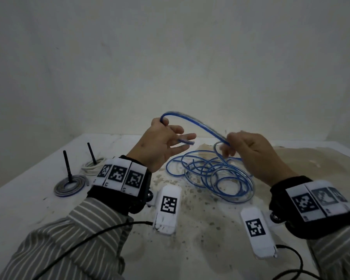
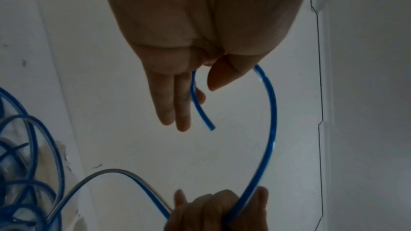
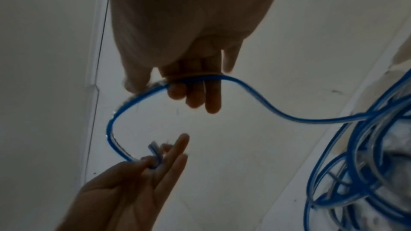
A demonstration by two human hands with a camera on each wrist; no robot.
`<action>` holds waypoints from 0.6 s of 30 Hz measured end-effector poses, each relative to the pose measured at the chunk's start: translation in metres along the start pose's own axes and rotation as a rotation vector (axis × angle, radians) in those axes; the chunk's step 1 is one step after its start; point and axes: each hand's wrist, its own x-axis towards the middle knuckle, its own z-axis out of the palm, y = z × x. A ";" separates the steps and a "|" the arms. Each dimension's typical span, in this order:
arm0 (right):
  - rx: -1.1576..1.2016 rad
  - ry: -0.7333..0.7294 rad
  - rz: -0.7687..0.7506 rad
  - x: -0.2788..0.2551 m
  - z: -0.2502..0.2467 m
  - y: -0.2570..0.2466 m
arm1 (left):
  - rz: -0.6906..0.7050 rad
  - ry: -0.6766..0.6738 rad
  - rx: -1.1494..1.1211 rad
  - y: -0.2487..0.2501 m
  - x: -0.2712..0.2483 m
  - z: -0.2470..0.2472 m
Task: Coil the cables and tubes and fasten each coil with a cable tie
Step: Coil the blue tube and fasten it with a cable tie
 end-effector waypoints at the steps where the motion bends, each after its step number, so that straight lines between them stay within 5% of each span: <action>1: -0.020 0.009 -0.031 0.001 0.004 -0.002 | 0.008 -0.009 -0.027 -0.001 0.000 0.001; 7: 0.089 0.022 0.041 0.009 0.021 -0.012 | 0.018 -0.078 -0.111 -0.009 -0.002 0.004; 11: 0.351 -0.039 0.109 0.012 0.031 -0.021 | -0.032 -0.031 0.001 -0.018 -0.005 0.011; 18: 0.463 0.021 0.145 0.012 0.037 -0.031 | -0.043 0.071 0.201 -0.034 -0.010 0.023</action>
